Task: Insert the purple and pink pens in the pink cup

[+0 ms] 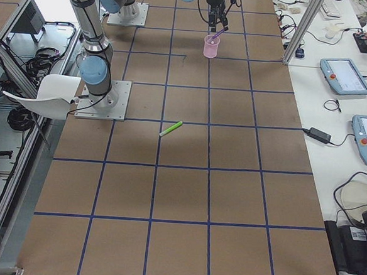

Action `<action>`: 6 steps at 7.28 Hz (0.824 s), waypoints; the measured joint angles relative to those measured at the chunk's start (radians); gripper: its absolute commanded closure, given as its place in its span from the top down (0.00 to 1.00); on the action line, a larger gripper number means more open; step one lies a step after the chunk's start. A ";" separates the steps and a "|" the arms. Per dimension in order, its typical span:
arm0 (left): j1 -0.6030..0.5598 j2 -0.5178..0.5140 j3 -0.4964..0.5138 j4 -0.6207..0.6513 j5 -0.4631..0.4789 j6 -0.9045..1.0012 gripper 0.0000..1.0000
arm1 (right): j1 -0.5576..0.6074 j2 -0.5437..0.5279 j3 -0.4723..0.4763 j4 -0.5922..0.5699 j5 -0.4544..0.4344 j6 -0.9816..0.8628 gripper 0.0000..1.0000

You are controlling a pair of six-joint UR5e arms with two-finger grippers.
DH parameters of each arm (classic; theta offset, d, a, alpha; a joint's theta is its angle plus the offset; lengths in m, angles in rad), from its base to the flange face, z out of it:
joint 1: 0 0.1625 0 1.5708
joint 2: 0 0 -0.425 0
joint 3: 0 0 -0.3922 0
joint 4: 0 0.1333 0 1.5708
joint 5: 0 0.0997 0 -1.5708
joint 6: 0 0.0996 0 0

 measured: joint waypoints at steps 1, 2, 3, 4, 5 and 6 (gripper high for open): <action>-0.003 0.001 -0.004 0.001 0.001 -0.001 0.28 | 0.000 -0.001 0.000 0.000 -0.002 -0.001 1.00; -0.006 0.001 -0.005 0.001 0.001 -0.001 0.29 | -0.001 -0.001 0.001 0.000 -0.004 -0.002 1.00; -0.008 0.001 -0.006 0.001 0.002 -0.001 0.48 | -0.001 -0.001 0.000 0.000 -0.004 -0.003 1.00; -0.008 0.001 -0.006 0.001 0.002 0.000 0.70 | -0.002 -0.001 0.000 0.000 -0.003 -0.003 1.00; -0.009 0.000 -0.006 0.001 0.001 -0.001 0.77 | -0.003 -0.001 0.000 0.000 -0.003 -0.003 1.00; -0.009 0.000 -0.006 0.001 0.001 -0.002 1.00 | -0.004 -0.002 0.000 -0.001 0.000 -0.003 1.00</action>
